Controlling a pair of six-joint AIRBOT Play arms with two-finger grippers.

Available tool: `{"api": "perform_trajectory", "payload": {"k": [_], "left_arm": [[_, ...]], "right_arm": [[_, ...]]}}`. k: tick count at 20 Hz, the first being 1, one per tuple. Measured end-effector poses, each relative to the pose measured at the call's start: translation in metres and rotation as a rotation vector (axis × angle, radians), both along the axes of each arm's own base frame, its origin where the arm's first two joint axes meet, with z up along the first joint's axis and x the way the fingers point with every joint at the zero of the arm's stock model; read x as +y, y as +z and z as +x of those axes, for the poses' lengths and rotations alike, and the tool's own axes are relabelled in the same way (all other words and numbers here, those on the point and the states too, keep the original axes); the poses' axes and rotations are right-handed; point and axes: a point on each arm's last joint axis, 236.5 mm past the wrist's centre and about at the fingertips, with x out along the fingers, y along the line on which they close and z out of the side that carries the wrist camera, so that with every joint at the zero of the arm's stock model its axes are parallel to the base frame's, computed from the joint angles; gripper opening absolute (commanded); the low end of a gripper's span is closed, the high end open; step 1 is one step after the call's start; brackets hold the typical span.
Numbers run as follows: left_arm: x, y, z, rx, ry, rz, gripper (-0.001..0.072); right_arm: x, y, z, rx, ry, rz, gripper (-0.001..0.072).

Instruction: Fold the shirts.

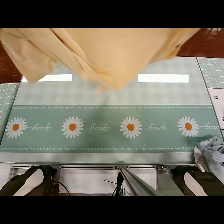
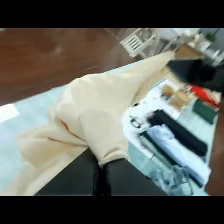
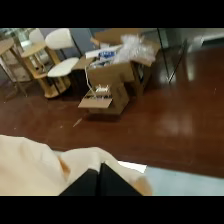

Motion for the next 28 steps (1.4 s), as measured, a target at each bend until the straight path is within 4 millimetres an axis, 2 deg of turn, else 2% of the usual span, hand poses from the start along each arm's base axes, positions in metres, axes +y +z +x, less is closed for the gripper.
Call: {"api": "perform_trajectory", "payload": {"k": [3, 5, 7, 9, 11, 13, 17, 19, 21, 24, 26, 28], "left_arm": [[0.000, 0.022, -0.031, -0.068, 0.101, 0.143, 0.0021], [0.006, 0.024, -0.048, -0.074, 0.198, 0.227, 0.0021], [0.012, 0.021, -0.065, -0.057, 0.275, 0.291, 0.0021], [0.018, 0.010, -0.077, -0.015, 0.320, 0.340, 0.0022], [0.017, -0.009, -0.086, 0.054, 0.305, 0.370, 0.0021], [0.013, -0.042, -0.092, 0.163, 0.244, 0.393, 0.0021], [0.004, -0.135, -0.090, 0.444, 0.112, 0.411, 0.0021], [-0.001, -0.186, -0.083, 0.565, 0.082, 0.402, 0.0022], [-0.006, -0.237, -0.076, 0.661, 0.083, 0.391, 0.0022], [-0.007, -0.305, -0.067, 0.751, 0.136, 0.374, 0.0022], [-0.004, -0.339, -0.062, 0.788, 0.184, 0.363, 0.0023], [0.000, -0.364, -0.058, 0.812, 0.230, 0.356, 0.0023]], "right_arm": [[-0.013, 0.050, -0.045, -0.106, -0.081, -0.067, 0.0026], [-0.022, 0.069, -0.070, -0.135, -0.133, -0.111, 0.0025], [-0.030, 0.076, -0.092, -0.126, -0.178, -0.158, 0.0026], [-0.040, 0.065, -0.106, -0.067, -0.216, -0.220, 0.0026], [-0.056, 0.041, -0.110, 0.039, -0.263, -0.298, 0.0026], [-0.074, 0.009, -0.109, 0.174, -0.304, -0.376, 0.0025], [-0.098, -0.073, -0.085, 0.518, -0.276, -0.520, 0.0026], [-0.103, -0.112, -0.058, 0.661, -0.228, -0.561, 0.0026], [-0.100, -0.151, -0.023, 0.766, -0.163, -0.572, 0.0026], [-0.086, -0.213, 0.033, 0.875, -0.069, -0.557, 0.0026], [-0.071, -0.253, 0.062, 0.928, -0.011, -0.542, 0.0027], [-0.059, -0.290, 0.085, 0.967, 0.022, -0.535, 0.0027]]}}
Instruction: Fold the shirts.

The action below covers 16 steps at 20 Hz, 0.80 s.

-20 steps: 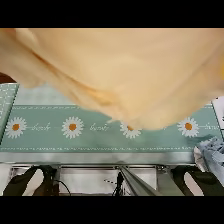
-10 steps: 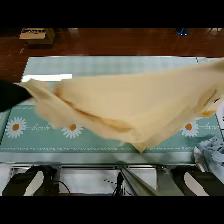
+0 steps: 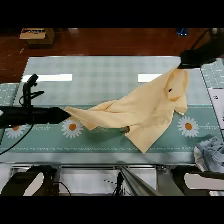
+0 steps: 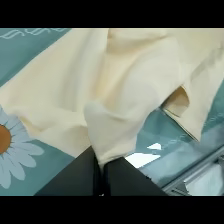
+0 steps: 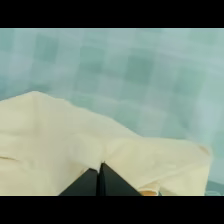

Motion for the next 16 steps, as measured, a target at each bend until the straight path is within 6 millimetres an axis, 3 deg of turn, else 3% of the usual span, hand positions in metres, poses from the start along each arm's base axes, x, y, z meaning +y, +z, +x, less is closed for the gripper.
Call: {"api": "perform_trajectory", "payload": {"k": [1, 2, 3, 4, 7, 10, 13, 16], "left_arm": [[0.002, -0.009, 0.002, 0.007, 0.018, 0.005, 0.0022], [0.003, -0.016, 0.003, 0.011, 0.027, 0.010, 0.0022], [0.004, -0.022, 0.004, 0.015, 0.035, 0.014, 0.0022], [0.005, -0.027, 0.005, 0.019, 0.039, 0.018, 0.0023], [0.007, -0.035, 0.006, 0.024, 0.045, 0.025, 0.0022], [0.008, -0.038, 0.007, 0.024, 0.045, 0.030, 0.0023], [0.008, -0.039, 0.007, 0.023, 0.045, 0.032, 0.0023], [0.008, -0.040, 0.007, 0.021, 0.041, 0.034, 0.0023]], "right_arm": [[0.005, -0.015, 0.008, 0.016, 0.001, 0.009, 0.0040], [0.009, -0.027, 0.015, 0.029, -0.003, 0.016, 0.0241], [0.011, -0.036, 0.020, 0.040, -0.008, 0.022, 0.0511], [0.011, -0.041, 0.021, 0.048, -0.011, 0.025, 0.0552], [-0.009, -0.043, 0.004, 0.110, 0.009, -0.013, 0.0535], [-0.064, -0.035, -0.026, 0.176, -0.087, -0.065, 0.0534], [-0.104, -0.043, -0.073, 0.254, -0.223, -0.009, 0.0535], [-0.111, -0.074, -0.130, 0.328, -0.305, 0.091, 0.0554]]}}
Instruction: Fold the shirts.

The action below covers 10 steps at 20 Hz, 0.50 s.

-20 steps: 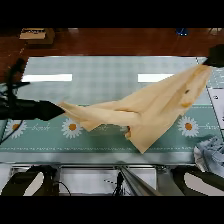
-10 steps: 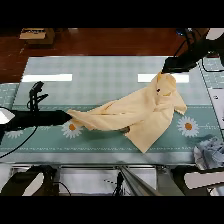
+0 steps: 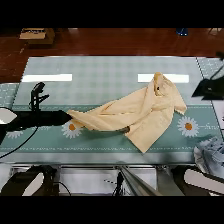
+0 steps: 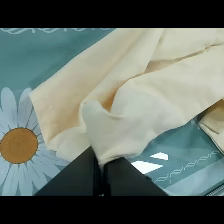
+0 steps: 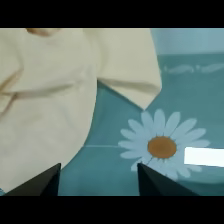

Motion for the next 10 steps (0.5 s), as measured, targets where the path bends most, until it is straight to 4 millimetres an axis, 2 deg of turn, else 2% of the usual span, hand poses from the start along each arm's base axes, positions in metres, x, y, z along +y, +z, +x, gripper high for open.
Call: {"api": "perform_trajectory", "payload": {"k": [4, 7, 10], "left_arm": [[0.000, 0.000, 0.001, -0.004, -0.001, 0.001, 0.0023], [0.000, 0.000, 0.000, -0.004, -0.003, 0.002, 0.0023], [0.000, 0.000, 0.000, -0.005, -0.003, 0.002, 0.0023]], "right_arm": [[0.036, -0.055, -0.051, 0.014, -0.104, 0.183, 0.0560], [0.066, -0.087, -0.067, 0.008, -0.185, 0.304, 0.0556], [0.080, -0.108, -0.072, -0.015, -0.263, 0.354, 0.0540]]}}
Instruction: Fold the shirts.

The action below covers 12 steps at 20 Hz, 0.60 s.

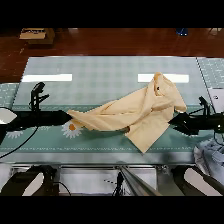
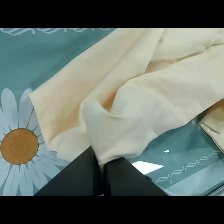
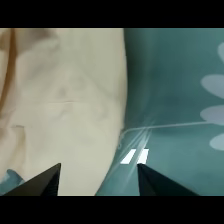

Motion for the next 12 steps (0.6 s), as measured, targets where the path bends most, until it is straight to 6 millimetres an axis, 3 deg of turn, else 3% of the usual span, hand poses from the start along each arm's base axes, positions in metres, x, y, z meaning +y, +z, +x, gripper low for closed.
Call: {"api": "perform_trajectory", "payload": {"k": [5, 7, 8, 9, 12], "left_arm": [[0.000, 0.000, 0.000, 0.000, 0.001, 0.000, 0.0023], [0.000, 0.000, 0.000, 0.000, 0.001, 0.000, 0.0023], [0.000, 0.000, 0.000, 0.000, 0.001, 0.000, 0.0023], [0.000, 0.000, 0.000, 0.000, 0.000, 0.000, 0.0023], [0.001, 0.003, 0.002, -0.026, -0.021, 0.012, 0.0022]], "right_arm": [[0.008, -0.018, 0.014, -0.059, -0.079, -0.022, 0.0528], [0.015, -0.023, 0.026, -0.094, -0.084, -0.051, 0.0357], [0.019, -0.026, 0.031, -0.102, -0.090, -0.068, 0.0150], [0.022, -0.029, 0.037, -0.114, -0.092, -0.086, 0.0027], [0.029, -0.018, 0.058, -0.182, -0.083, -0.106, 0.0027]]}}
